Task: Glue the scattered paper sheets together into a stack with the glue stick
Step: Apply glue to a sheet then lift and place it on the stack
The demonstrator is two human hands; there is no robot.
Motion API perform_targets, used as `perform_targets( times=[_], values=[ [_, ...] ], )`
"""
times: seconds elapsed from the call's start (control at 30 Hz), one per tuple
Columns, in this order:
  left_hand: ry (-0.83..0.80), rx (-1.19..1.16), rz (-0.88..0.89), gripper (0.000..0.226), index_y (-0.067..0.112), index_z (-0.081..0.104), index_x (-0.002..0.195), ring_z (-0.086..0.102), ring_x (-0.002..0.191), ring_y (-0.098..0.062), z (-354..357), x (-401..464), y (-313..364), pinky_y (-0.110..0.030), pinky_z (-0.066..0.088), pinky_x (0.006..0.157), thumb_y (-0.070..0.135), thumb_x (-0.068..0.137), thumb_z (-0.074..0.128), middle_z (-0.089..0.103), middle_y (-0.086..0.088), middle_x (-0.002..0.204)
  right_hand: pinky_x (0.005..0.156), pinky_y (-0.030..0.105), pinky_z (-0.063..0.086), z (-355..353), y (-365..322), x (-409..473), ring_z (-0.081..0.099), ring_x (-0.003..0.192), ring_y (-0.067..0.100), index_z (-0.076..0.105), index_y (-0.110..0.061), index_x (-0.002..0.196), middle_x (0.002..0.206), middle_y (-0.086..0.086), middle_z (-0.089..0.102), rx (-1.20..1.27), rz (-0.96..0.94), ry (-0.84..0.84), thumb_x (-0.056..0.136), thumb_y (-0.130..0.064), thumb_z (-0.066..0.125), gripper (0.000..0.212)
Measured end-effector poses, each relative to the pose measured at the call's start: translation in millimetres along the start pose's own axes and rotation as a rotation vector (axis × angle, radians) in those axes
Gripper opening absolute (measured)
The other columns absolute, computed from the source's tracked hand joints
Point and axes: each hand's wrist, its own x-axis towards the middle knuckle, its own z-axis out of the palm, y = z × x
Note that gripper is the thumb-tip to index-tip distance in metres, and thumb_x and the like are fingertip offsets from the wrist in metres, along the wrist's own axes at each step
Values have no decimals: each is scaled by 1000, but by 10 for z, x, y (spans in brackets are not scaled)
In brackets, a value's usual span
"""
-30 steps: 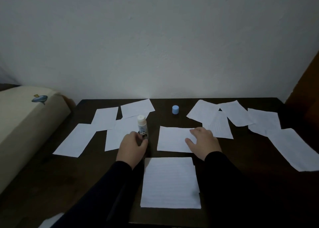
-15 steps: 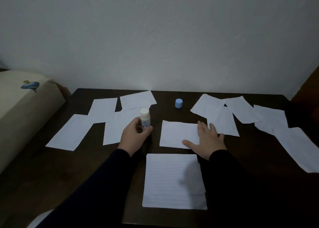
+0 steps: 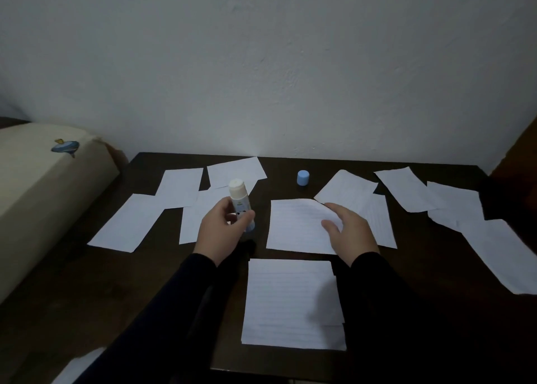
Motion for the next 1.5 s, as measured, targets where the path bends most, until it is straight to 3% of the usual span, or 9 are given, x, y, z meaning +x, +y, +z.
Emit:
perform_targets(
  times=[0.2,0.33,0.5,0.63,0.73,0.97,1.13,1.33,1.5],
  values=[
    [34,-9,12,50,21,47,135,49,103,-11,-192,-191,107,-33,46,90,30,89,65,55,-1,134,95,23,39,-227,-138,-248,47,111,8,52,-20,135,127,-4,55,322,-68,-13,96,-21,57,39],
    [33,-41,7,47,21,48,132,51,103,-12,-300,-361,141,-33,46,91,29,90,64,55,-1,131,89,26,48,-243,-112,-425,53,103,9,53,-21,135,115,-9,56,469,29,-184,94,-17,59,41],
    [5,-25,1,46,21,50,130,54,101,-14,-359,-538,112,-30,47,86,31,89,65,57,0,127,84,29,55,-97,-2,-640,62,101,14,53,-17,134,120,2,63,539,118,-320,92,-11,63,44],
    [-3,-19,1,47,19,49,131,53,100,-12,-411,-647,83,-30,46,85,29,89,65,57,-1,127,105,33,42,-40,61,-763,49,121,17,48,-23,138,134,-1,51,223,53,-244,92,-18,63,49],
    [-14,-26,-14,48,19,49,132,51,101,-12,-435,-693,62,-31,47,88,29,89,65,56,-1,129,108,29,33,26,77,-863,37,129,17,40,-27,143,136,0,37,-53,-21,-169,92,-23,63,56],
    [-39,-14,-21,49,19,49,133,51,103,-11,-473,-718,19,-35,49,93,30,88,66,56,-2,131,110,33,31,122,81,-941,27,133,18,41,-25,143,144,-1,27,-194,4,-158,94,-30,58,52],
    [-43,-23,-22,49,19,48,133,52,104,-12,-612,-686,-33,-34,49,92,30,89,66,56,-3,131,110,34,30,119,40,-989,31,131,17,41,-25,143,144,-3,33,-329,-35,-182,98,-33,47,46],
    [4,-36,-42,54,18,46,137,50,102,-11,-840,-611,-142,-29,47,88,30,88,66,54,-3,132,108,28,31,232,-95,-1049,32,127,9,46,-30,138,138,-9,38,-274,-178,-197,96,-38,50,43],
    [4,-34,-75,54,19,46,136,52,113,-18,-1075,-527,-272,-34,47,92,32,88,66,53,-4,135,103,23,33,399,-359,-1003,35,125,7,51,-31,134,135,-11,41,-278,-257,-187,96,-37,51,38]
  ],
)
